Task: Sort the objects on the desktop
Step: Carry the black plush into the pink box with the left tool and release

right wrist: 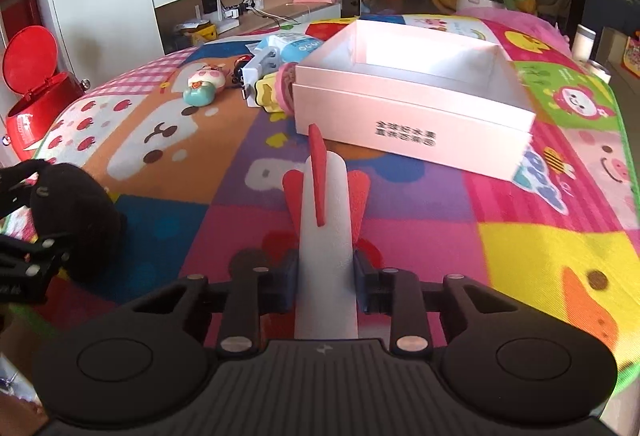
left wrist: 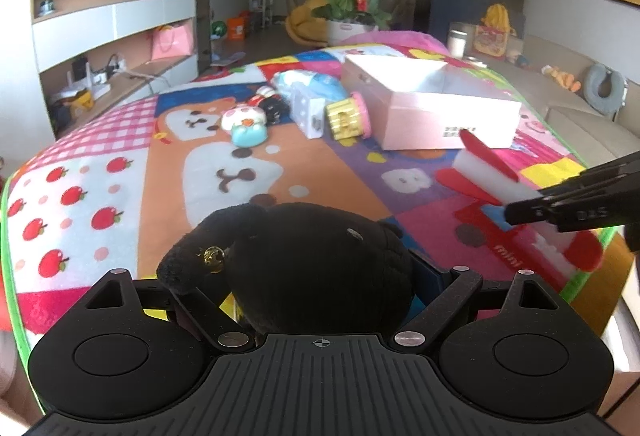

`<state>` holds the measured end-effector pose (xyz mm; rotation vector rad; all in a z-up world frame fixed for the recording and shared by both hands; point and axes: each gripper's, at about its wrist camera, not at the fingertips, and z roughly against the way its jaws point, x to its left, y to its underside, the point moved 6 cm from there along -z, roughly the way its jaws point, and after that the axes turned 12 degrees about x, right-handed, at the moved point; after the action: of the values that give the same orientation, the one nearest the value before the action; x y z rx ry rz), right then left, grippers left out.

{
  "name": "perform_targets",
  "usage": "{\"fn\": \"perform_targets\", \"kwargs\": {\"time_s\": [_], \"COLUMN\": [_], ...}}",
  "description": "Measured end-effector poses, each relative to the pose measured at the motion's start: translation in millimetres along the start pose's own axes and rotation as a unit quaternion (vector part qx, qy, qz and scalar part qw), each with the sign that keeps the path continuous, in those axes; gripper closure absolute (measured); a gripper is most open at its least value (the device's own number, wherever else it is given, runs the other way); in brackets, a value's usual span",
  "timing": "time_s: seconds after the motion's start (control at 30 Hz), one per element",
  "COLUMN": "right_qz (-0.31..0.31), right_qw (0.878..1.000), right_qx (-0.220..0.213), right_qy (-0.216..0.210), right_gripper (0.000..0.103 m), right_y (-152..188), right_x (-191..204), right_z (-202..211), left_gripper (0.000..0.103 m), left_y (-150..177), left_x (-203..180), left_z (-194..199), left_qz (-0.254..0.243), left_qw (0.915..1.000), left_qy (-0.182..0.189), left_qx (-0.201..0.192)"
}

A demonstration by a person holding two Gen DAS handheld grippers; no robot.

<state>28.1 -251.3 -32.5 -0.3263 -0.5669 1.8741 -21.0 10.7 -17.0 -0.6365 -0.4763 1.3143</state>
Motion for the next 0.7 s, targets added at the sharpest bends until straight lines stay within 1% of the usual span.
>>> {"fn": "perform_targets", "kwargs": {"time_s": [0.1, 0.2, 0.3, 0.37, 0.43, 0.47, 0.53, 0.6, 0.67, 0.7], "right_qz": [-0.013, -0.036, -0.045, -0.051, -0.059, -0.061, -0.065, -0.073, -0.082, -0.087], "right_qw": [1.000, 0.999, 0.997, 0.995, 0.992, 0.991, 0.989, 0.989, 0.989, 0.989], "right_qx": [-0.003, -0.020, -0.059, -0.088, -0.109, -0.117, -0.126, -0.126, -0.121, -0.118], "right_qy": [0.000, -0.003, 0.012, 0.023, 0.027, 0.028, 0.032, 0.033, 0.035, 0.037], "right_gripper": [0.075, 0.075, 0.075, 0.075, 0.075, 0.075, 0.075, 0.075, 0.075, 0.075], "right_y": [9.7, 14.5, 11.1, 6.8, 0.8, -0.9, -5.7, -11.3, -15.7, -18.7], "right_x": [-15.1, -34.6, -49.3, -58.3, -65.1, -67.7, -73.0, -80.7, -88.8, -92.7], "right_z": [23.2, 54.8, 86.4, 104.7, 115.9, 119.1, 120.4, 115.7, 107.7, 103.0], "left_gripper": [0.011, 0.011, 0.011, 0.011, 0.011, 0.011, 0.011, 0.010, 0.007, 0.006], "left_y": [-8.7, -30.8, -70.0, -104.3, -136.6, -157.1, -190.7, -217.3, -234.8, -237.7], "left_x": [-14.8, -37.3, -63.9, -81.7, -94.9, -101.3, -109.9, -113.9, -115.6, -115.5], "left_z": [9.6, 20.5, 29.0, 29.3, 24.9, 19.0, 2.6, -18.3, -48.3, -62.9], "left_qz": [-0.016, -0.043, -0.090, -0.123, -0.151, -0.164, -0.173, -0.170, -0.174, -0.177], "left_qw": [0.9996, 0.9972, 0.9908, 0.9840, 0.9769, 0.9730, 0.9688, 0.9671, 0.9667, 0.9685], "left_qy": [0.021, 0.054, 0.077, 0.086, 0.082, 0.077, 0.076, 0.072, 0.069, 0.068], "left_qx": [-0.012, -0.029, -0.065, -0.096, -0.127, -0.143, -0.161, -0.175, -0.174, -0.162]}}
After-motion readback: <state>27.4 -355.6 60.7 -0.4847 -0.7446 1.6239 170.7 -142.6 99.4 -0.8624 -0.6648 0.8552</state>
